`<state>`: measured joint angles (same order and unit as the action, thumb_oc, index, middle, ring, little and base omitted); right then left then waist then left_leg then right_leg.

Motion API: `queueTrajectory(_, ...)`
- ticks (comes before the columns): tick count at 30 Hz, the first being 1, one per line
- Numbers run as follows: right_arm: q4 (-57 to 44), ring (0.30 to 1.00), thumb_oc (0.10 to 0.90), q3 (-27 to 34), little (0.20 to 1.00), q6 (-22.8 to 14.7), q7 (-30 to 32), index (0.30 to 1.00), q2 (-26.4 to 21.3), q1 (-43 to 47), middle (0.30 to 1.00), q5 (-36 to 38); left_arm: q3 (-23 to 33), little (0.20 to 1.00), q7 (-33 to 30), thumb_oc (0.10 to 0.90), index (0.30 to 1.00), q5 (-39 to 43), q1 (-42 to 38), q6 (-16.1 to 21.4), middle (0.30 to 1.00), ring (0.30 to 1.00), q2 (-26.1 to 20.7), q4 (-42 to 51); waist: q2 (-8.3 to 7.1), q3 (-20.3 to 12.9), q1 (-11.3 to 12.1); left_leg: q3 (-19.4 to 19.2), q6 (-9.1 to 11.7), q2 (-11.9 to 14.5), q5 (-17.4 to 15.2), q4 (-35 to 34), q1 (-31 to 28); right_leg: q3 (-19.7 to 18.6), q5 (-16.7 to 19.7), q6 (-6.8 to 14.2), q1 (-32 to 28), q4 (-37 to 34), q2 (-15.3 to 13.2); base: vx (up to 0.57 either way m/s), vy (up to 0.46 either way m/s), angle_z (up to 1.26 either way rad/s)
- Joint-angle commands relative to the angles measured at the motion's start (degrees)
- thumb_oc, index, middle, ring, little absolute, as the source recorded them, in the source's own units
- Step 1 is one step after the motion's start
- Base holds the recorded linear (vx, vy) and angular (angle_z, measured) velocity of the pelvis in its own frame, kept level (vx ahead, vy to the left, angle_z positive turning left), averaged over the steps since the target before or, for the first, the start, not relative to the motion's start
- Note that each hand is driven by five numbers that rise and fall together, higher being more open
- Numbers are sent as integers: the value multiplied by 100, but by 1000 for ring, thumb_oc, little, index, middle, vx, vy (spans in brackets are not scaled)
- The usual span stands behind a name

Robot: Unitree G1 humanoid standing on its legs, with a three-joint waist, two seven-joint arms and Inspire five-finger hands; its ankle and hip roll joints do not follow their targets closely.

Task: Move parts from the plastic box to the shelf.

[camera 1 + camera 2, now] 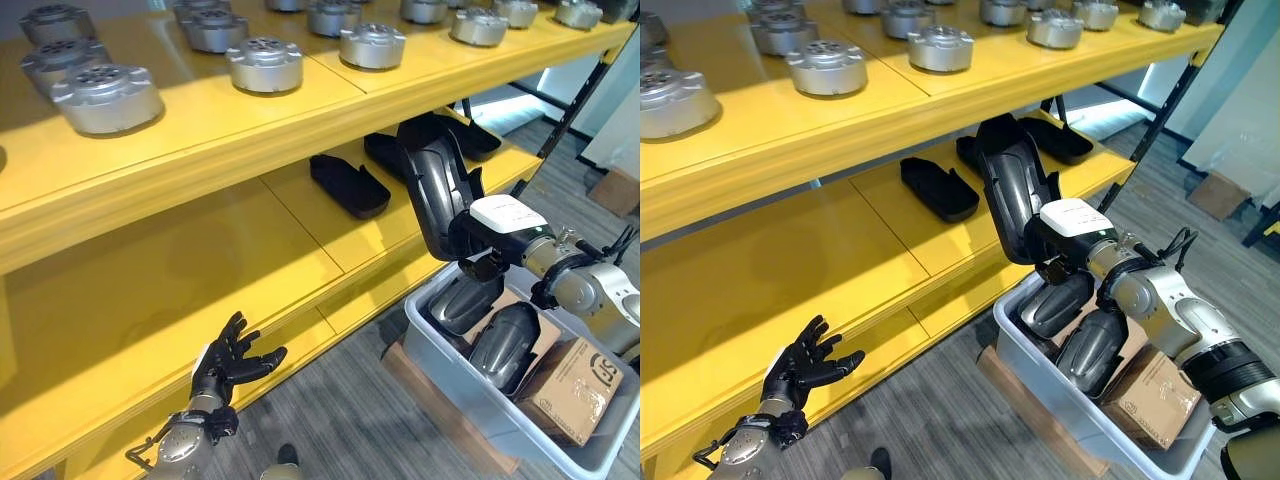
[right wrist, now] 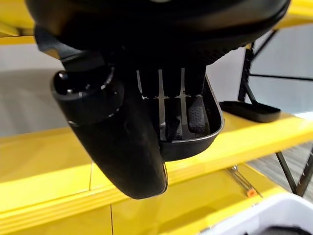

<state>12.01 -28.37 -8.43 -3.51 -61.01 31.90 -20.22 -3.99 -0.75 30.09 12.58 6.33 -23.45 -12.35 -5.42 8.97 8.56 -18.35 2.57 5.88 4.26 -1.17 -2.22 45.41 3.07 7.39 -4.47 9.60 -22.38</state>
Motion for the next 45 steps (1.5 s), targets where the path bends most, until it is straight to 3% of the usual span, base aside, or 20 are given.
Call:
queueTrajectory(1,89,300,400,384,300,16,443,300,7,945,300,1,199,1000,-42,900,1000,-207,-243,553,1000,1000,-108,631,-127,-429,153,219,21,144,-495,42,56,-273,811,720,-248,12,-431,16,165,1)
queueTrajectory(6,171,300,400,312,300,69,438,300,291,933,300,-126,243,1000,-122,900,1000,-308,-175,540,1000,1000,-111,688,-152,-403,203,409,-326,-335,-758,-4,-116,-417,1140,761,-230,563,-843,45,255,14)
queueTrajectory(9,158,300,400,431,300,84,405,300,382,755,300,-105,209,1000,-142,900,1000,-394,-165,525,1000,1000,-169,649,-183,-329,117,603,-518,-590,-852,-159,-364,-946,1234,745,-19,1311,-1043,74,238,29)
queueTrajectory(10,156,300,400,437,300,85,405,300,382,749,300,-105,207,1000,-142,900,1000,-394,-166,525,1000,1000,-172,648,-191,-328,127,596,-520,-598,-851,-163,-366,-960,1227,746,-6,1326,-1053,45,152,55)
queueTrajectory(11,146,300,400,460,300,87,382,300,381,675,300,-87,159,1000,-181,900,1000,-416,-246,527,1000,1000,-266,554,-159,-237,-45,786,-585,-637,-848,-181,-452,-1690,1184,678,342,1571,-782,30,131,59)
queueTrajectory(12,154,300,400,467,300,102,380,300,364,673,300,-93,157,1000,-204,900,1000,-438,-299,543,1000,1000,-323,520,-130,-176,-61,839,-604,-662,-847,-188,-507,-2098,1141,650,609,1653,-643,51,144,71)
queueTrajectory(15,107,300,400,589,300,140,349,300,348,515,300,-62,169,1000,-220,900,1000,-397,-390,550,1000,1000,-340,435,-97,-77,-208,1068,-571,-700,-747,-111,-434,-2542,1316,526,846,973,-562,-14,-12,62)
queueTrajectory(16,103,300,400,596,300,141,348,300,348,508,300,-62,166,1000,-220,900,1000,-397,-392,551,1000,1000,-343,434,-93,-79,-208,1070,-569,-692,-750,-106,-430,-2534,1326,525,837,956,-552,57,-178,42)
queueTrajectory(18,47,300,400,872,300,202,368,300,307,291,300,-51,209,1000,-269,900,1000,-375,-548,573,1000,1000,-402,339,-173,-11,-391,1548,-374,-599,-835,57,-319,-3548,1823,649,786,-265,-447,72,-278,96)
queueTrajectory(20,20,300,400,976,300,208,362,300,263,213,300,-14,203,1000,-273,900,1000,-369,-624,580,1000,1000,-445,333,-248,-13,-421,1689,-345,-599,-855,141,-217,-3766,1942,677,794,-432,-464,41,-184,97)
queueTrajectory(22,-4,300,400,1116,300,221,373,300,255,96,300,16,192,1000,-277,900,1000,-362,-664,574,1000,1000,-467,315,-319,-13,-409,1778,-313,-603,-918,273,-133,-3667,2083,727,711,-523,-508,55,-175,73)
queueTrajectory(24,-11,300,400,1380,300,200,388,300,227,-151,300,136,203,1000,-324,900,1000,-372,-737,590,1000,1000,-417,149,-520,-73,-379,1909,-209,-578,-998,415,5,-3524,1955,761,478,-605,-412,82,-271,64)
queueTrajectory(27,-34,300,400,1460,300,194,357,300,180,-187,300,228,183,1000,-326,900,1000,-359,-762,578,1000,1000,-416,137,-536,-118,-380,2059,-116,-480,-1036,497,63,-3419,1700,761,412,-583,-312,72,-230,47)
queueTrajectory(28,-14,300,400,1483,300,177,361,300,138,-180,300,337,188,1000,-336,900,1000,-305,-744,575,1000,1000,-406,115,-560,-164,-360,2209,-30,-315,-1039,545,131,-3351,1258,761,376,-547,-139,79,-243,45)
queueTrajectory(30,-9,300,400,1488,300,165,359,300,94,-173,300,394,195,1000,-315,900,1000,-287,-708,569,1000,1000,-406,139,-568,-205,-388,2283,16,-252,-1024,547,169,-3257,1183,756,334,-564,-91,84,-257,29)
queueTrajectory(31,20,300,400,1423,300,134,385,300,89,-36,300,500,204,1000,-299,900,1000,-252,-667,556,1000,1000,-419,141,-586,-268,-332,2343,115,-46,-979,503,184,-3045,853,702,277,-581,50,60,-212,35)
queueTrajectory(32,30,300,400,1402,300,132,387,300,90,-16,300,503,212,1000,-299,900,1000,-251,-661,555,1000,1000,-415,142,-573,-273,-358,2363,125,-31,-975,492,183,-3020,843,696,267,-578,64,105,-393,25)
queueTrajectory(34,43,300,400,1249,300,99,395,300,95,210,300,571,244,1000,-296,900,1000,-214,-619,549,1000,1000,-406,171,-578,-347,-302,2334,282,318,-894,398,137,-2812,475,589,187,-679,296,95,-340,10)
queueTrajectory(39,184,300,400,694,300,60,451,300,48,938,300,610,336,1000,-309,900,1000,-118,-510,573,1000,1000,-323,243,-435,-421,-208,2179,545,867,-682,169,19,-2787,93,372,105,-909,759,68,-258,-9)
queueTrajectory(45,302,300,400,215,300,35,568,300,49,1635,300,630,337,1000,-329,900,1000,-39,-493,598,1000,1000,-274,235,-257,-339,-150,2130,756,1193,-331,164,187,-2693,-222,126,153,-827,1078,21,-196,-5)
